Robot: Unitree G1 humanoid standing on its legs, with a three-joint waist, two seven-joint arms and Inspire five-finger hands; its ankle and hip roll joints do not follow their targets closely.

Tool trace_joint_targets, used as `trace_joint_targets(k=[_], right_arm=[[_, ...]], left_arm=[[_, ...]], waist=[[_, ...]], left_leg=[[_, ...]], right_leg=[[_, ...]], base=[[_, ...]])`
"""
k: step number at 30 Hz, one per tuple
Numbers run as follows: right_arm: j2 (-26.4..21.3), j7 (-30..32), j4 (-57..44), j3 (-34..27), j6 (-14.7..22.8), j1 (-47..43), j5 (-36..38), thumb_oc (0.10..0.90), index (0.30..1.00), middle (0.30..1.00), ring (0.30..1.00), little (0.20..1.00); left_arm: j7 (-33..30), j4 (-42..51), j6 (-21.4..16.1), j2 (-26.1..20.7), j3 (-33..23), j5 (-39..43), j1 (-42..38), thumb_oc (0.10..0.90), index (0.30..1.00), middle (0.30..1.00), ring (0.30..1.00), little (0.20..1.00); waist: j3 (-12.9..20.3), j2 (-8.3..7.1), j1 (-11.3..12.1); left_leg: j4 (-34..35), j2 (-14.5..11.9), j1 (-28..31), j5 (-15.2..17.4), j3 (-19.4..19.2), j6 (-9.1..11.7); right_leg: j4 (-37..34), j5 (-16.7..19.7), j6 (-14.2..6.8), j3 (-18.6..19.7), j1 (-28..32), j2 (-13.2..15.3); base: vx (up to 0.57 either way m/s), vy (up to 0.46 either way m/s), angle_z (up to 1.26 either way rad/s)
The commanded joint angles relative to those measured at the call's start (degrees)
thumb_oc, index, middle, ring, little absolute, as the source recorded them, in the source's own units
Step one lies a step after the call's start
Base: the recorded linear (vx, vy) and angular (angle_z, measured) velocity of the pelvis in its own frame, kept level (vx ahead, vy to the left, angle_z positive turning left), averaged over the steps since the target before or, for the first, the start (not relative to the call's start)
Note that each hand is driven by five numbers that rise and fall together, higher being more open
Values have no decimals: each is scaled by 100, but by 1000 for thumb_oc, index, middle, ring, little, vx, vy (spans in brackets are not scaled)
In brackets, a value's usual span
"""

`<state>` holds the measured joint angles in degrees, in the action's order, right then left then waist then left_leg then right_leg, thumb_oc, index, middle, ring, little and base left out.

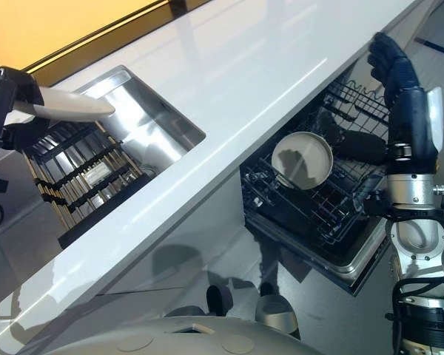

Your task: Pick up plates and place into dishwasher.

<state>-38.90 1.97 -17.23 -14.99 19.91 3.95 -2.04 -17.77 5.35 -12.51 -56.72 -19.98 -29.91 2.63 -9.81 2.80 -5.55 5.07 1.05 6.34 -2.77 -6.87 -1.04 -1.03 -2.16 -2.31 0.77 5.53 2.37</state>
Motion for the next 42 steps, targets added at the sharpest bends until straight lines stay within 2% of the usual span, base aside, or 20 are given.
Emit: trace_joint_targets(k=[1, 6, 12, 17, 20, 32, 33, 34, 42], right_arm=[[-709, 102, -549, 120, 704, -997, -635, 800, 900, 900, 900, 900], [-1010, -356, -595, 649, 363, -1601, -669, 800, 900, 900, 900, 900], [-1032, -421, -472, 1455, -50, -2295, -868, 800, 900, 900, 900, 900], [-799, -96, -289, 2066, -118, -2843, -1253, 800, 900, 900, 900, 900], [-668, 201, -205, 2281, -114, -3025, -1533, 800, 900, 900, 900, 900], [-272, 829, -74, 2513, -362, -3070, -2054, 800, 900, 900, 900, 900], [-241, 846, -44, 2542, -377, -3063, -2032, 649, 771, 771, 771, 749], [-219, 844, -26, 2560, -413, -3055, -2002, 100, 300, 300, 300, 200], [-106, 873, 90, 2511, -449, -2824, -1802, 100, 300, 300, 300, 200]], left_arm=[[-618, 355, -101, -312, -128, 608, -1160, 100, 300, 300, 300, 200], [-472, 713, -297, -207, 383, 866, -1678, 100, 300, 300, 300, 200], [-209, 991, -459, -33, 1073, 1174, -2280, 100, 300, 300, 300, 200], [423, 1113, -638, 273, 1786, 1550, -2782, 100, 300, 300, 300, 200], [708, 1175, -610, 440, 2088, 1702, -2979, 100, 300, 300, 300, 200], [1413, 1261, -604, 942, 2518, 2422, -3033, 100, 300, 300, 300, 200], [1398, 1285, -608, 980, 2545, 2395, -3022, 100, 300, 300, 300, 200], [1413, 1288, -620, 1000, 2570, 2439, -3024, 100, 300, 300, 300, 200], [1108, 1359, -795, 1106, 2525, 2350, -2979, 100, 300, 300, 300, 200]], waist=[[585, -97, 143], [626, -163, 276], [634, -199, 376], [644, -199, 425], [653, -194, 432], [632, -159, 418], [632, -158, 419], [631, -156, 417], [650, -159, 398]], left_leg=[[-70, 456, 48, 623, 102, -92], [-80, 451, 35, 608, 176, -52], [-116, 440, 21, 608, 246, -42], [-138, 437, 35, 620, 293, -43], [-155, 433, 46, 637, 298, -51], [-146, 417, 90, 654, 324, -77], [-146, 417, 92, 656, 327, -77], [-140, 416, 95, 654, 332, -80], [-80, 410, 88, 614, 362, -78]], right_leg=[[341, -75, -405, -342, -338, -213], [388, -81, -407, -437, -333, -186], [455, -109, -406, -538, -330, -157], [463, -108, -402, -591, -302, -153], [461, -114, -400, -595, -286, -155], [463, -136, -387, -562, -244, -182], [459, -139, -385, -555, -238, -186], [463, -140, -385, -556, -240, -190], [438, -136, -375, -539, -233, -211]], base=[[-10, -45, 10], [-8, -37, 15], [-6, -37, 14], [12, -34, 9], [18, -29, 5], [3, -4, 1], [0, 0, 0], [0, 0, 0], [0, 0, 0]])
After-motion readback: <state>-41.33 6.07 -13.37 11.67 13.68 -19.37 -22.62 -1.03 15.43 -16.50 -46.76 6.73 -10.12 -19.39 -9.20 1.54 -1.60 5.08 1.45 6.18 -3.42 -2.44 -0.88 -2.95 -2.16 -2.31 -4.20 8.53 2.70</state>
